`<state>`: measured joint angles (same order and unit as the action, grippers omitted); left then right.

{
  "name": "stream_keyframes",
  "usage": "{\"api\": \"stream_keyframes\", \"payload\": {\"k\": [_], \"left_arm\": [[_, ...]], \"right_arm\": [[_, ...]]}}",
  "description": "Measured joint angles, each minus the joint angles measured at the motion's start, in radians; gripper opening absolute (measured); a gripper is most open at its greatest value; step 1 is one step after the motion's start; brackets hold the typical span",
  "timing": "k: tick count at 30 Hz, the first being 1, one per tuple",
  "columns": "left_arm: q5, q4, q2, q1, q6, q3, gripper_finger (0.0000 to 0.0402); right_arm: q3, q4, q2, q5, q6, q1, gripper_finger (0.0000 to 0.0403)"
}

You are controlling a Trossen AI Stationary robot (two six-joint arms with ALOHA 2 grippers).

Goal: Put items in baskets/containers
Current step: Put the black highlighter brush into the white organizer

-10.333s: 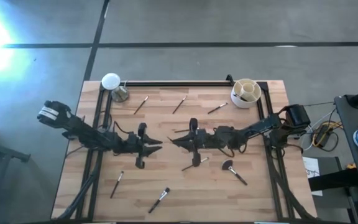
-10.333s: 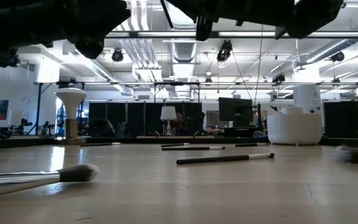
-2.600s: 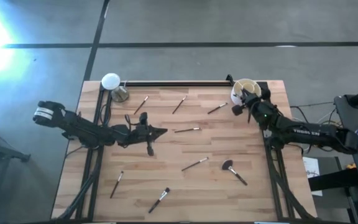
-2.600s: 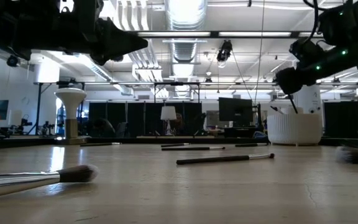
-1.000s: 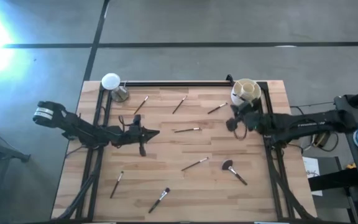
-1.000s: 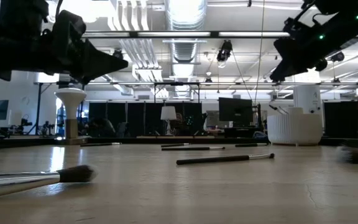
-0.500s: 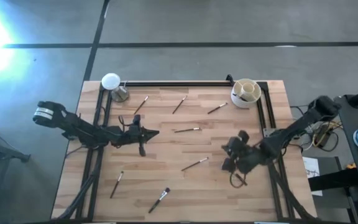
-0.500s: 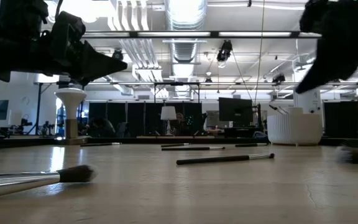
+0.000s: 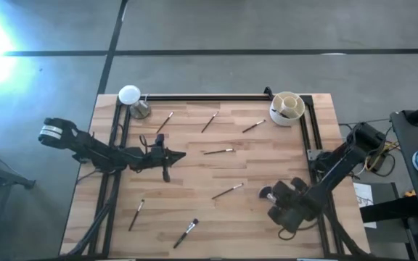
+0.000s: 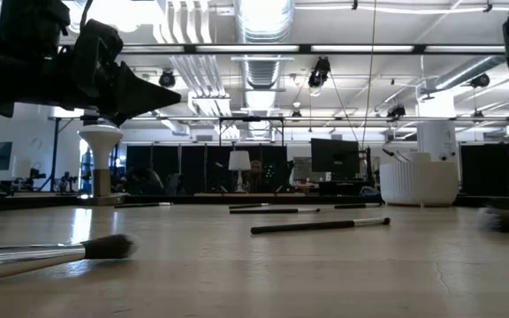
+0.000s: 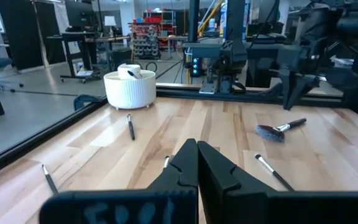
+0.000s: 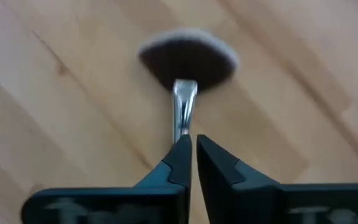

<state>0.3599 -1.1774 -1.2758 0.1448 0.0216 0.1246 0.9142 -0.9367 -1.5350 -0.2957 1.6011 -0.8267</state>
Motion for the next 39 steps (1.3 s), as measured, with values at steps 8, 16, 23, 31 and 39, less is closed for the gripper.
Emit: {"api": "stream_keyframes", "payload": {"k": [8,16,23,31,39], "left_arm": [[0.001,0.007,0.000,0.000,0.006,0.000,0.0000],[0.001,0.013,0.000,0.000,0.008,0.000,0.0000],[0.001,0.014,0.000,0.000,0.010,0.000,0.0000],[0.001,0.013,0.000,-0.001,0.014,0.000,0.0000],[0.001,0.012,0.000,-0.001,0.014,0.000,0.0000]], "right_arm": [[-0.044,0.043,0.023,0.046,0.006,0.060,0.0093],[-0.158,0.249,0.045,0.105,-0.036,0.143,0.0165],[-0.195,0.299,0.039,0.123,-0.062,0.174,0.0175],[-0.212,0.301,0.039,0.122,-0.057,0.173,0.0129],[-0.247,0.310,0.043,0.154,-0.058,0.204,0.0122]]}}
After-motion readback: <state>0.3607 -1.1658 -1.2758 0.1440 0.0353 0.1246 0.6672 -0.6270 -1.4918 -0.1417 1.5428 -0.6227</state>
